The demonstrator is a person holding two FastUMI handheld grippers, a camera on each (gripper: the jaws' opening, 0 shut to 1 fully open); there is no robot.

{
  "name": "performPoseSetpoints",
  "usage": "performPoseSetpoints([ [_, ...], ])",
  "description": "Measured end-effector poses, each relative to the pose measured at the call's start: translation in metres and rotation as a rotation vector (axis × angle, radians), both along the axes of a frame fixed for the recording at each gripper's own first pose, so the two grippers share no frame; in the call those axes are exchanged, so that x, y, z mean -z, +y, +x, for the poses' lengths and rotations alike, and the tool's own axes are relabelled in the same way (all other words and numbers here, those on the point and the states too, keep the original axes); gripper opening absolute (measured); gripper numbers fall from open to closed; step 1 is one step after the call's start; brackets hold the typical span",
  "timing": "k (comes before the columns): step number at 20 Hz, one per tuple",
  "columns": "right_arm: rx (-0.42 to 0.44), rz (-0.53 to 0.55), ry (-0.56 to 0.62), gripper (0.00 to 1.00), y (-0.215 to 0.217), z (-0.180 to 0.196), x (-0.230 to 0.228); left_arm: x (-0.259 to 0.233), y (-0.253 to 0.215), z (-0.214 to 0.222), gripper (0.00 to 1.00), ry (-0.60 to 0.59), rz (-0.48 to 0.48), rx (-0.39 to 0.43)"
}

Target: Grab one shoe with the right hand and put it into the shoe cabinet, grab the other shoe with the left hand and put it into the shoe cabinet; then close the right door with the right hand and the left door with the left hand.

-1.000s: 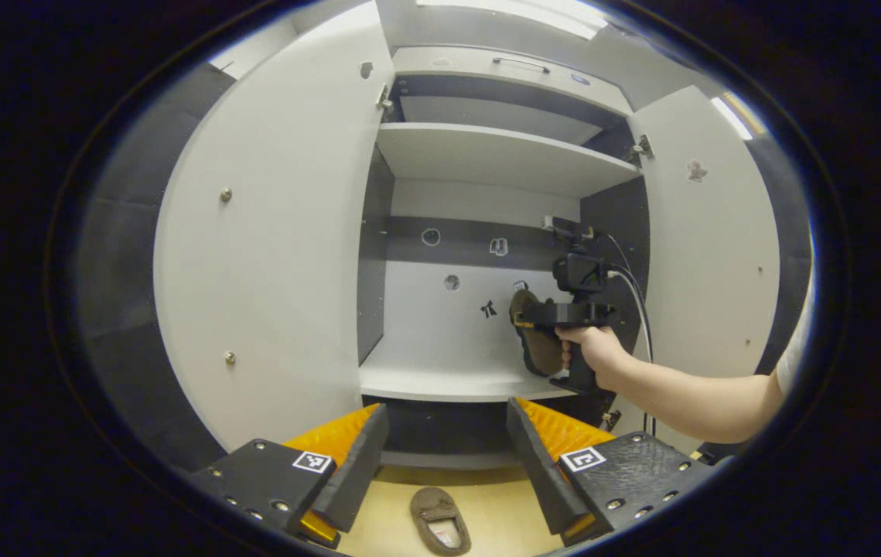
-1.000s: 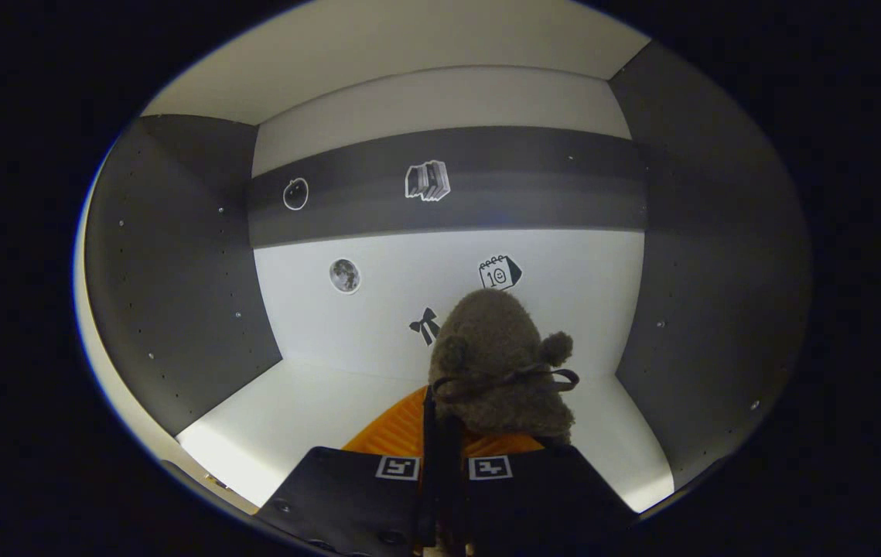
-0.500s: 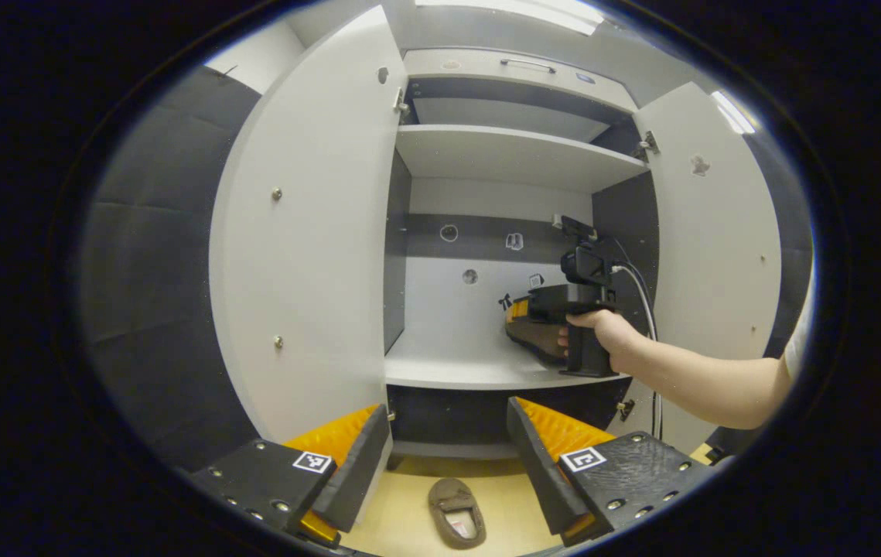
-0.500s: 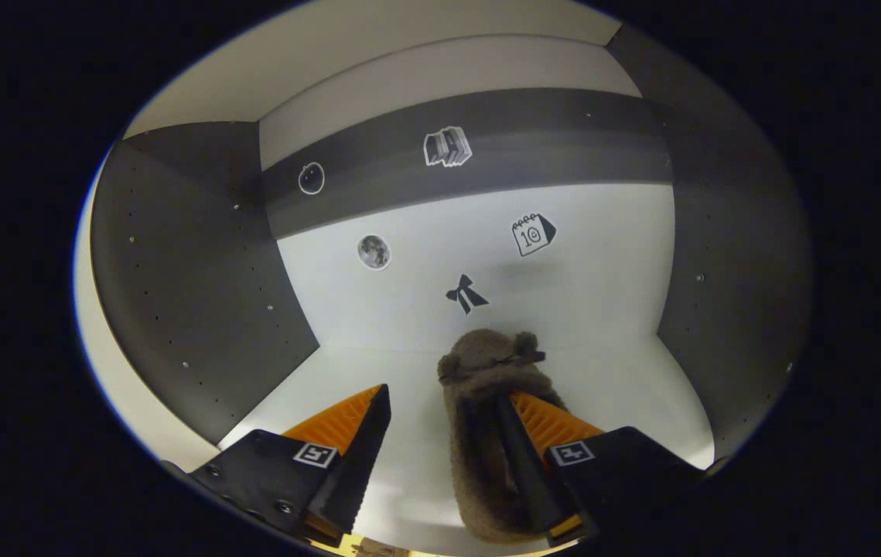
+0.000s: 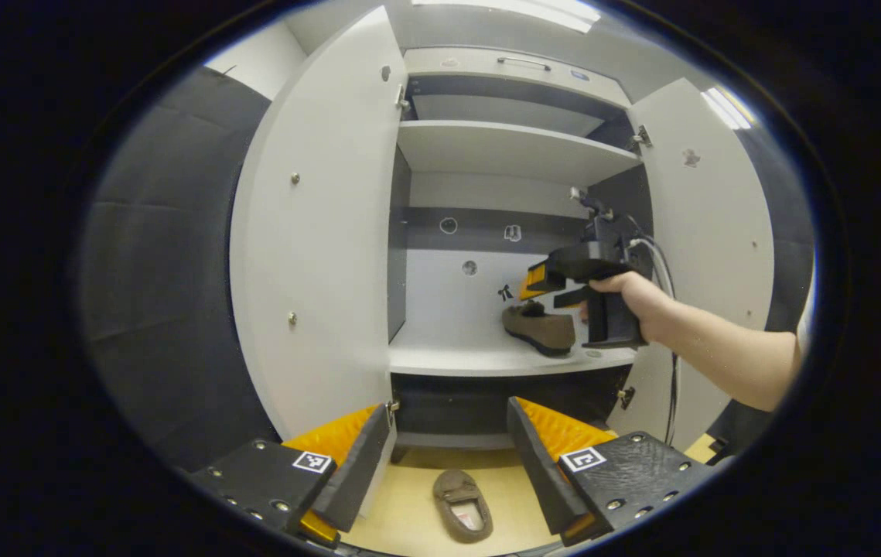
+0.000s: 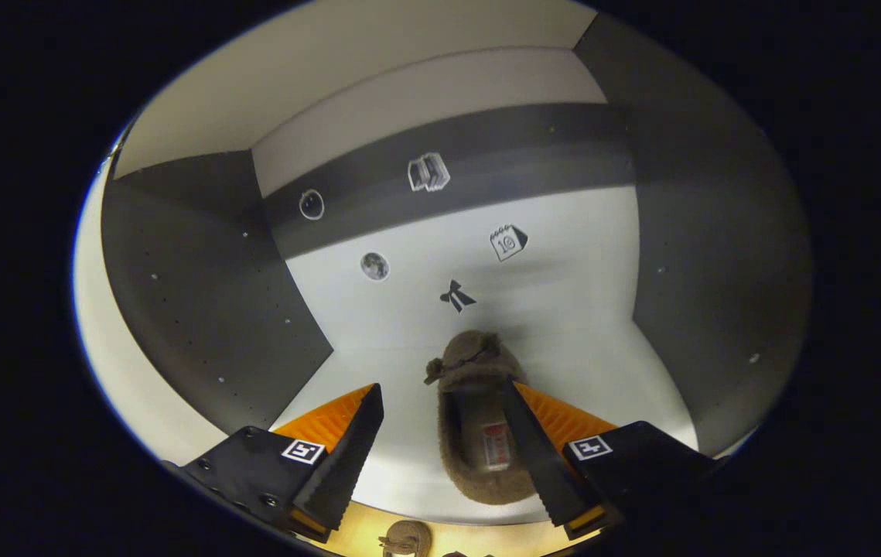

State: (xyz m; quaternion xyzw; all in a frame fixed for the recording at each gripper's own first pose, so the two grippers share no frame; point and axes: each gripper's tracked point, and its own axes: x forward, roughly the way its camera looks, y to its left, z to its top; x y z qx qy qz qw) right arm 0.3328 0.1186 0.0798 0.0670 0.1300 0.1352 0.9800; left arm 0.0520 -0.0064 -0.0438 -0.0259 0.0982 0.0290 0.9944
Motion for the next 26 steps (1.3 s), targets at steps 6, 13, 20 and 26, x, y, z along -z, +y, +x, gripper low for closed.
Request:
performPoseSetpoints([
  [6,0.012,-0.025,-0.155,0.98,-0.021,-0.066,-0.049,0.043,-0.015,0.003,0.90,0.096,0.009,0.119],
  [13,0.023,-0.157,-0.290,0.92,-0.031,-0.158,-0.039,0.131,-0.029,0.006,0.91,0.288,0.081,0.251],
  [20,0.071,-0.180,-0.285,0.98,-0.054,-0.232,0.021,0.230,-0.043,0.006,0.91,0.467,0.098,0.342],
  [26,0.155,-0.205,-0.184,0.98,-0.087,-0.296,0.072,0.287,-0.038,0.018,0.91,0.597,0.153,0.331],
])
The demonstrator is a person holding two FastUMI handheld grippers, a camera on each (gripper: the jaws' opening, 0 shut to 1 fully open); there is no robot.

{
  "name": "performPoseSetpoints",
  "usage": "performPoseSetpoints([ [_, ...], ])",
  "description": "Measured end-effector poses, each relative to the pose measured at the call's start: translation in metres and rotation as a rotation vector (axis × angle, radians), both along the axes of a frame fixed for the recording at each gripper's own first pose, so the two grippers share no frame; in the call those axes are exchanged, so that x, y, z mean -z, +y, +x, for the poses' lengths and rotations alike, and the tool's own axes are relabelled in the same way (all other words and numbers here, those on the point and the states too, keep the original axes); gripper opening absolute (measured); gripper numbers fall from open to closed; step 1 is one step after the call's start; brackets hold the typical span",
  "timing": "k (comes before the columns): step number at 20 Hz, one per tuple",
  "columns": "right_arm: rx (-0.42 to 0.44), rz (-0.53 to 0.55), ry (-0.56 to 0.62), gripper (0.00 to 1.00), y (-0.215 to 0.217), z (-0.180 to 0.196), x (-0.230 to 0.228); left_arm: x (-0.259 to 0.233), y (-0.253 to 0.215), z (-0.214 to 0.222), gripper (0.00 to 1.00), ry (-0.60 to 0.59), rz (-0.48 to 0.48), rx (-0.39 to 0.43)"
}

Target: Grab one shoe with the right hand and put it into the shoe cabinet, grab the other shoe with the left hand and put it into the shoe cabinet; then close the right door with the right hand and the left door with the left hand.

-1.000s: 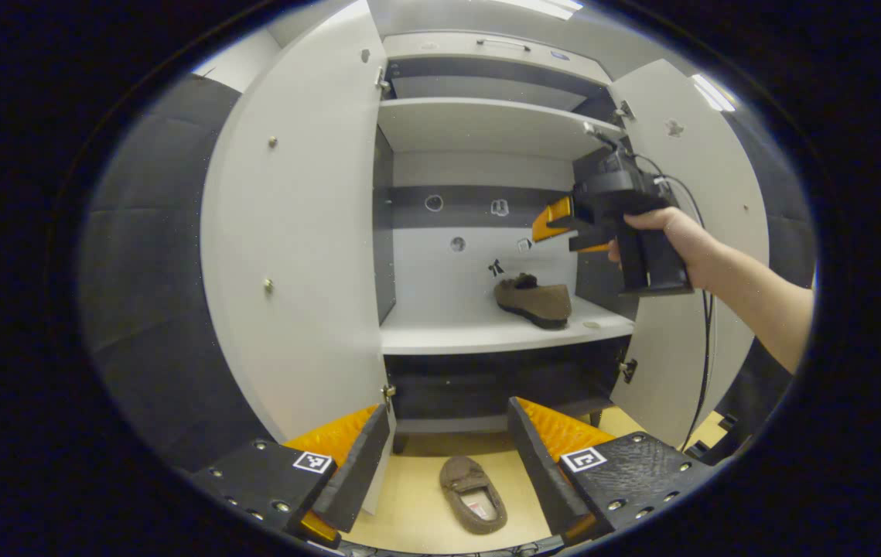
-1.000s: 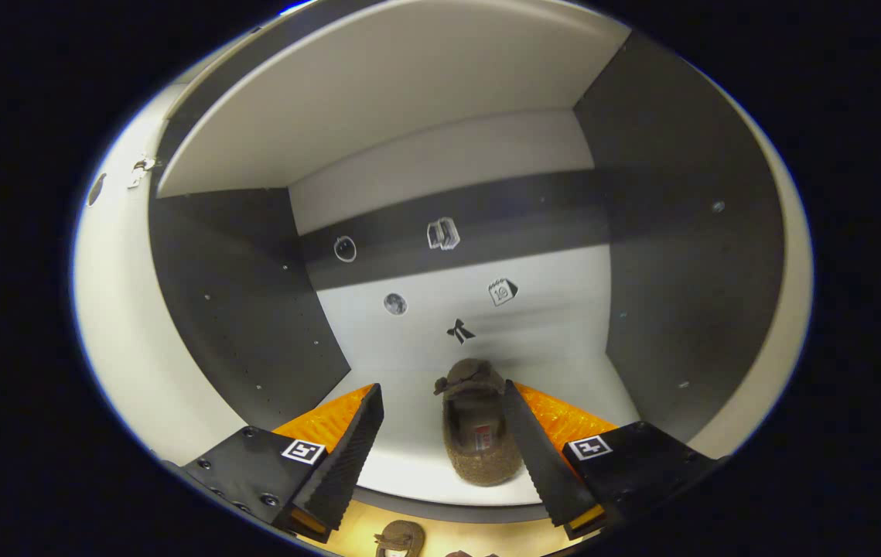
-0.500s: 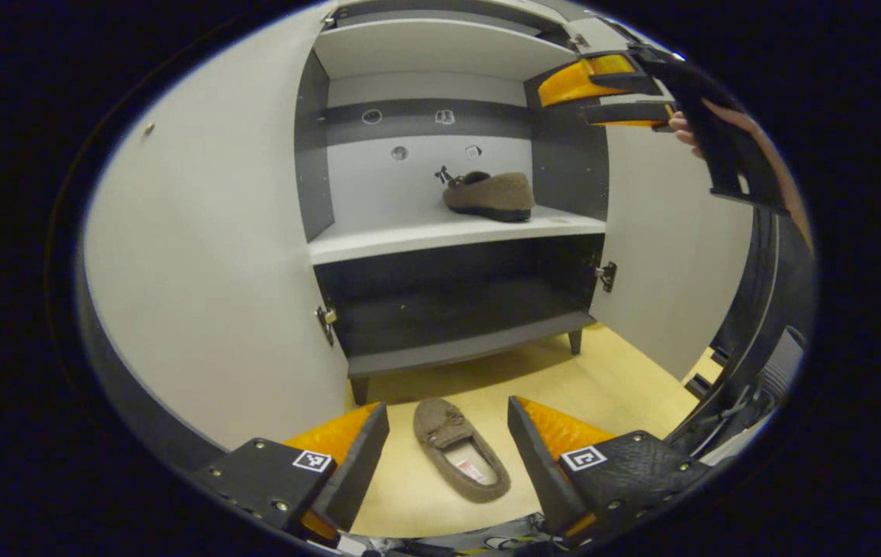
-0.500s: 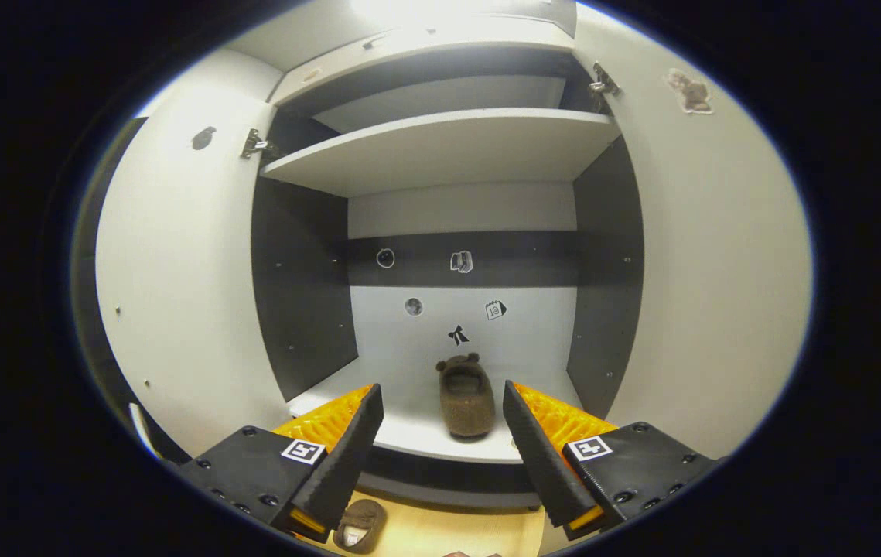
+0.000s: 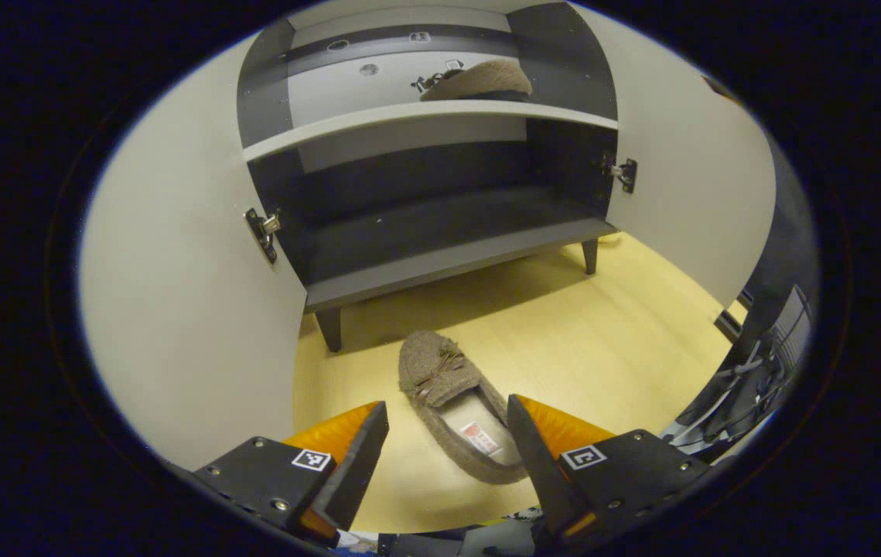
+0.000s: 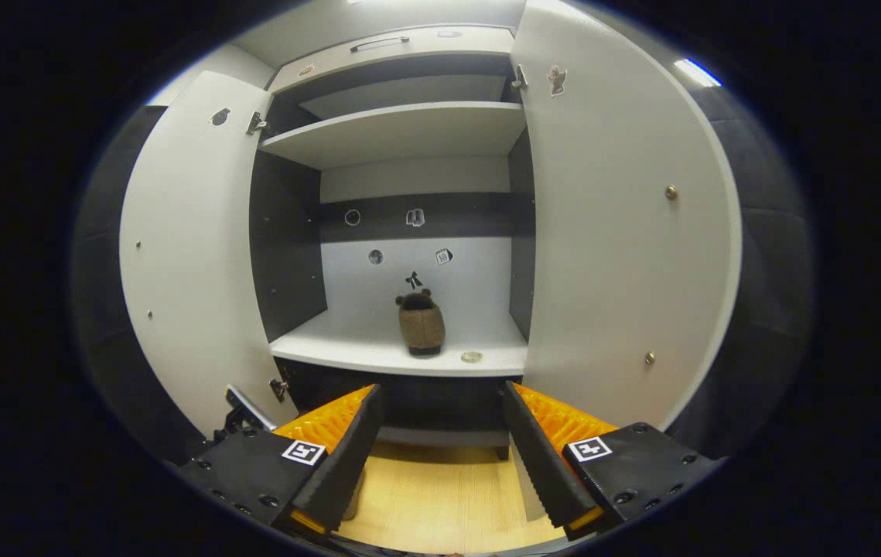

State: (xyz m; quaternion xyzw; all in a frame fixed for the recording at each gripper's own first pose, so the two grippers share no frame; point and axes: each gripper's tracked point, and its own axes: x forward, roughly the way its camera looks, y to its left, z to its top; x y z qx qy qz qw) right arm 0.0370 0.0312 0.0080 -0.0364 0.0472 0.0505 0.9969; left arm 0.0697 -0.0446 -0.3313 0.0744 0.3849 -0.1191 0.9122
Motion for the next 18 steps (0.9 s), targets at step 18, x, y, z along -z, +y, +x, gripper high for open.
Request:
performPoseSetpoints([
  [18,0.550,-0.008,-0.081,0.98,-0.164,-0.135,-0.029,0.100,0.007,0.036,0.67,0.180,-0.104,-0.073],
])
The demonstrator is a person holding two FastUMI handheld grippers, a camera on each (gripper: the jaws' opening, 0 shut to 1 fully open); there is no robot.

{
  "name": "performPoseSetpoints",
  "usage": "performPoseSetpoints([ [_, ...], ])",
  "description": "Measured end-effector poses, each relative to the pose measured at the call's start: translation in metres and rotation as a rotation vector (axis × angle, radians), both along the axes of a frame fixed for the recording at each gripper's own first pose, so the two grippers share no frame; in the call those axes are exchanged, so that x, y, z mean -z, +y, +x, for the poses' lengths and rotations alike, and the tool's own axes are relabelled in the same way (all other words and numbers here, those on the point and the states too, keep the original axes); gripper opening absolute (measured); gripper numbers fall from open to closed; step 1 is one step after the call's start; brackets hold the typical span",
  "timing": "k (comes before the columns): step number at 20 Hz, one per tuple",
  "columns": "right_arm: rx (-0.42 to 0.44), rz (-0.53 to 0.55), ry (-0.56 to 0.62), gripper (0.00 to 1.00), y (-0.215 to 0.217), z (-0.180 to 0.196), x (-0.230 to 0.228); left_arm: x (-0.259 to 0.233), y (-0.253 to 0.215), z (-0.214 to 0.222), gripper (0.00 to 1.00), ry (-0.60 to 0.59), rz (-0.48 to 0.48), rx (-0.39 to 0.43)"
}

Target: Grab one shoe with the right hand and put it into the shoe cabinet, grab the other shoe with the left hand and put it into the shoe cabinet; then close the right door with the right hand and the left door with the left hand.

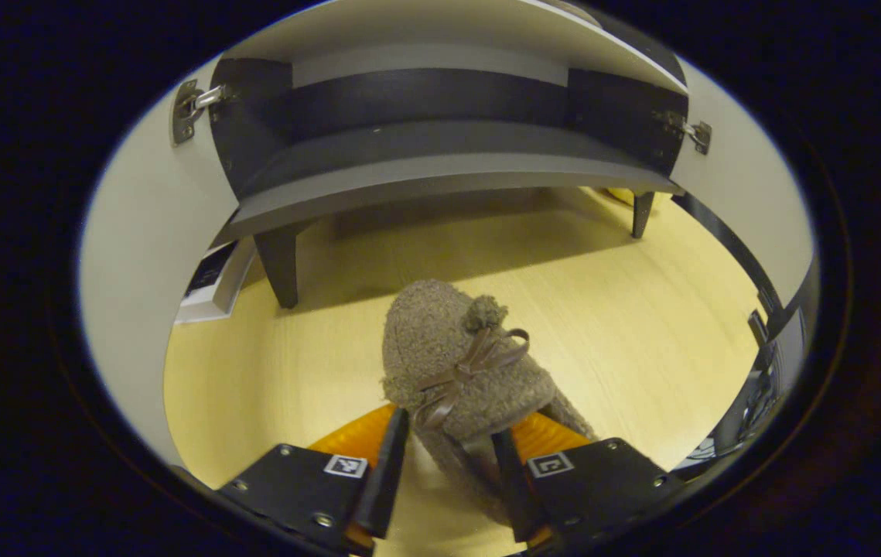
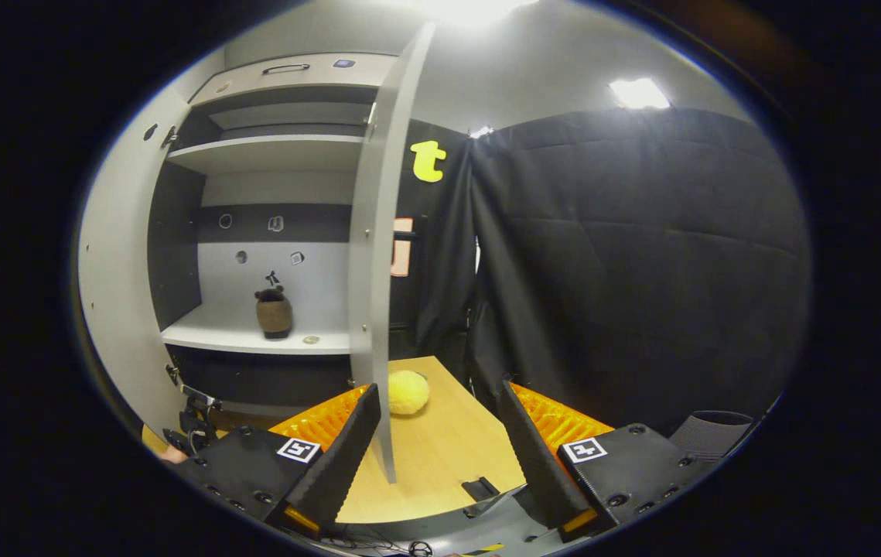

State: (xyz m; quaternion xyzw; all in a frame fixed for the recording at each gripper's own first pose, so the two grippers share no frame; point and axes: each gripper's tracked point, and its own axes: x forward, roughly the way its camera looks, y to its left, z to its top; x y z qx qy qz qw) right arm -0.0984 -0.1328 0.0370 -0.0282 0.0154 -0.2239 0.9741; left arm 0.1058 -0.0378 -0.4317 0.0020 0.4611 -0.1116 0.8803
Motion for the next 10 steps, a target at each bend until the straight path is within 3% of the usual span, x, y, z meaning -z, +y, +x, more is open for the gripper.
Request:
performPoseSetpoints([
  [2,0.027,0.054,-0.038,0.96,-0.010,0.001,0.001,0.001,0.011,-0.013,0.31,0.052,-0.013,-0.079],
  [5,0.057,0.144,-0.058,0.96,-0.027,0.008,0.016,0.000,0.014,-0.011,0.09,0.057,-0.016,-0.138],
  [10,0.080,0.195,-0.058,0.96,-0.071,0.020,0.027,-0.006,0.017,-0.021,0.08,0.123,-0.057,-0.192],
])
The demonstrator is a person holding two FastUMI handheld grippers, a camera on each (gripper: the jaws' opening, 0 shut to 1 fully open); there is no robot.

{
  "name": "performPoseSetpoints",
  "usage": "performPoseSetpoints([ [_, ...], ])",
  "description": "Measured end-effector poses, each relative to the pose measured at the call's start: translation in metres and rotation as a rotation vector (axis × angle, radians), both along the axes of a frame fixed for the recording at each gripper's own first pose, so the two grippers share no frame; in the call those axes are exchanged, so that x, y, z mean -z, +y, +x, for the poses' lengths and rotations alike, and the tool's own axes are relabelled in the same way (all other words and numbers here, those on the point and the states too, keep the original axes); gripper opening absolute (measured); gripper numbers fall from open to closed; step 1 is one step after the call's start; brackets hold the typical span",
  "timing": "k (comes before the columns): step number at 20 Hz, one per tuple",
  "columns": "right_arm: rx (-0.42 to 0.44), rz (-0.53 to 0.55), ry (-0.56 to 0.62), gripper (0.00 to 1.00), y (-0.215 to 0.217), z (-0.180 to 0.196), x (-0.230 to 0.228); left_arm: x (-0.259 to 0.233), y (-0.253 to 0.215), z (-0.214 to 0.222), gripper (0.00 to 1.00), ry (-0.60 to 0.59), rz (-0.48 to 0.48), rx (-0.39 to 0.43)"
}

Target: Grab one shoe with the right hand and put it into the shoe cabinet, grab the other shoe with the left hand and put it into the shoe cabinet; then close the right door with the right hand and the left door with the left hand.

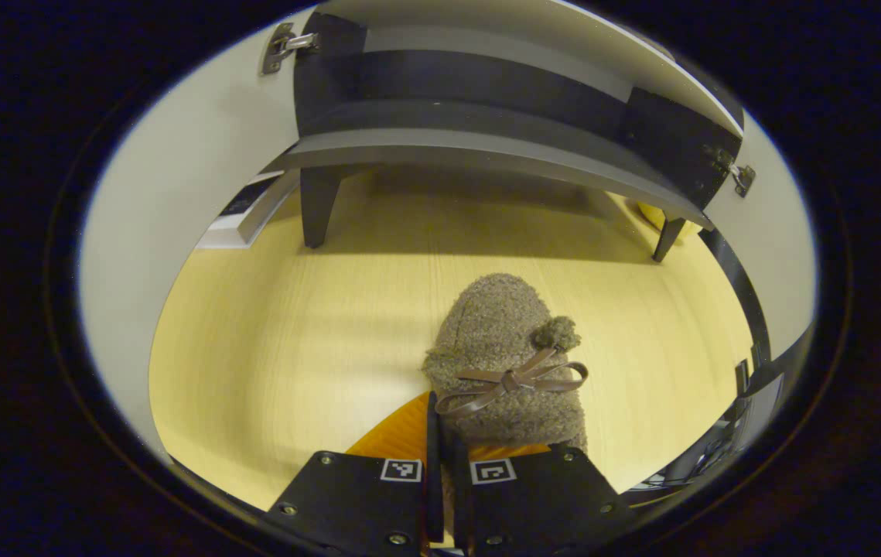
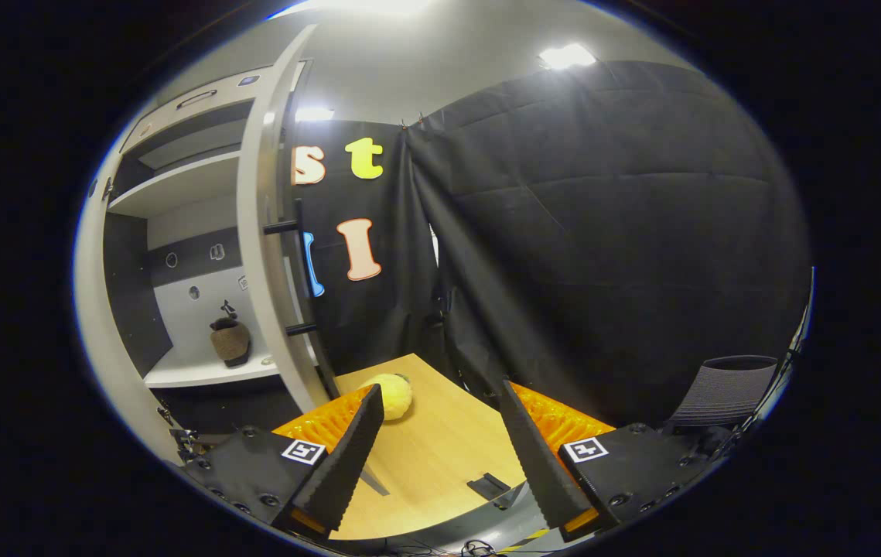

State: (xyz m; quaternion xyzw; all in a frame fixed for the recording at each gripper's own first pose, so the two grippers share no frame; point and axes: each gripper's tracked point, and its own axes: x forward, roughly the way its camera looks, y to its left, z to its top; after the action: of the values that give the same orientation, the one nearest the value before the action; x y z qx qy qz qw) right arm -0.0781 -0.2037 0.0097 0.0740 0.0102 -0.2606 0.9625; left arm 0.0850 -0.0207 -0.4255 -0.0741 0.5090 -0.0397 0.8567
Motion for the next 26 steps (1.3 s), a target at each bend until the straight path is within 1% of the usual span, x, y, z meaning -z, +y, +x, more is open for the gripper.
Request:
performPoseSetpoints([
  [1,0.011,0.000,-0.002,0.92,-0.009,0.003,0.000,-0.002,0.004,0.006,0.02,0.013,0.001,-0.022],
  [2,0.011,0.008,-0.005,0.98,-0.016,0.009,-0.001,-0.006,0.005,0.008,0.02,0.030,-0.005,-0.045],
  [3,0.001,0.019,-0.013,0.92,-0.021,0.017,-0.002,-0.010,0.009,0.012,0.02,0.037,-0.013,-0.066],
  [5,-0.033,0.036,-0.013,0.92,-0.025,0.032,-0.003,-0.011,0.012,0.002,0.02,0.046,-0.004,-0.094],
  [6,-0.045,0.036,-0.009,0.98,-0.026,0.030,0.000,-0.018,0.015,0.001,0.02,0.052,0.007,-0.100],
  [9,-0.070,0.032,-0.014,0.98,-0.039,0.052,-0.004,-0.047,0.023,0.001,0.02,0.038,0.015,-0.113],
  [13,-0.072,0.028,-0.027,0.98,-0.056,0.063,-0.010,-0.096,0.037,0.009,0.02,-0.049,-0.006,-0.129],
  [17,-0.084,0.035,-0.035,0.98,-0.067,0.074,-0.015,-0.133,0.038,0.034,0.02,-0.128,-0.003,-0.125],
  [19,-0.104,0.040,-0.041,0.98,-0.064,0.078,-0.020,-0.150,0.043,0.050,0.02,-0.161,-0.008,-0.131],
  [23,-0.103,0.002,-0.030,0.98,-0.069,0.076,-0.024,-0.188,0.053,0.089,0.02,-0.246,-0.016,-0.137],
  [26,-0.107,0.007,-0.033,0.98,-0.068,0.080,-0.021,-0.216,0.065,0.126,0.02,-0.316,-0.014,-0.141],
])
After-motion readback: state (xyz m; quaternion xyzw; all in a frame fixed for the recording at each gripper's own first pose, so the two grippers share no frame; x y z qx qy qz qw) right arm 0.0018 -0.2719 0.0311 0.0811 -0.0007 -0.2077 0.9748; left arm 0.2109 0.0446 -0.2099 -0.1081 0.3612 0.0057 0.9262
